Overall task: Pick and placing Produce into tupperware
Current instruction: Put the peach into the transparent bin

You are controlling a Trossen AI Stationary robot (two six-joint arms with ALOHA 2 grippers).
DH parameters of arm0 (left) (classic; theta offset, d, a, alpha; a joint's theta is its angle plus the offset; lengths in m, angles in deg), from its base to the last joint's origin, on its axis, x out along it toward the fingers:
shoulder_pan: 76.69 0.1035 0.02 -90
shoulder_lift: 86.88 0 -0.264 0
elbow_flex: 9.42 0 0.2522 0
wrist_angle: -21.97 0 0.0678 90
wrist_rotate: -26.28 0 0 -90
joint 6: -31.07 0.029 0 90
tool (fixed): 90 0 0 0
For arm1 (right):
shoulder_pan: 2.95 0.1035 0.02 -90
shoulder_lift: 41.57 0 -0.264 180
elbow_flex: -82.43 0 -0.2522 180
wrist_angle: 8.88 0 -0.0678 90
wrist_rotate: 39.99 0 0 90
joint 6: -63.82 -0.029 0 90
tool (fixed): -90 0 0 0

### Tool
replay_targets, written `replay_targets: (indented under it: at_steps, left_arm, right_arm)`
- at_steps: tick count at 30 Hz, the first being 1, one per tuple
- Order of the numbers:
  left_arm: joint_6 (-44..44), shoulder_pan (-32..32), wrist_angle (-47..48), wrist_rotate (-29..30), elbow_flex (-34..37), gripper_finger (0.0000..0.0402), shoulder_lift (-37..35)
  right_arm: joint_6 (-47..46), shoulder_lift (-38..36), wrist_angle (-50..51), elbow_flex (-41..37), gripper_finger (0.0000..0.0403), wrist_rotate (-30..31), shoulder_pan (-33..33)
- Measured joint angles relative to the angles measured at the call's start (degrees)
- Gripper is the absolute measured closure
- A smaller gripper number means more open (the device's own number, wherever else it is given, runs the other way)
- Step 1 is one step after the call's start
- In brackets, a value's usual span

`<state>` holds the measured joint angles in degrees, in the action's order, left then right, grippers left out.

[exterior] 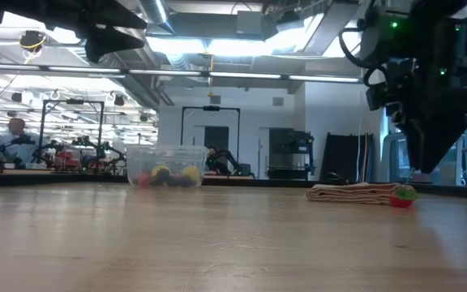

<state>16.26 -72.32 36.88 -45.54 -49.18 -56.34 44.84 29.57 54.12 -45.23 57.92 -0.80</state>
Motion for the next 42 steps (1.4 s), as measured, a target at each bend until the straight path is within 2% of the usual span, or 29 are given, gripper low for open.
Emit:
replay_targets:
  at_steps: [4,10,15,26,42]
  left_arm:
    - [0.0,0.0,0.6,0.9,0.0,0.0175,0.2]
    - [0.0,0.0,0.7,0.9,0.0,0.0175,0.5]
    - [0.0,0.0,0.7,0.9,0.0,0.0175,0.6]
    - [-0.1,0.0,0.8,0.9,0.0,0.0175,0.6]
    - [-0.3,0.0,1.0,0.9,0.0,0.0175,0.6]
  right_arm:
    - [0.6,0.0,-2.4,-0.6,0.0180,-0.3,0.0]
    - [2.7,0.0,-6.5,-0.6,0.0139,-4.0,0.0]
    - [2.9,0.0,-8.5,-0.6,0.0115,-4.5,0.0]
    - [4.9,1.4,-10.3,-0.6,0.0133,-4.5,0.0]
    - [6.0,12.3,-14.2,-0.6,0.0146,-4.5,0.0]
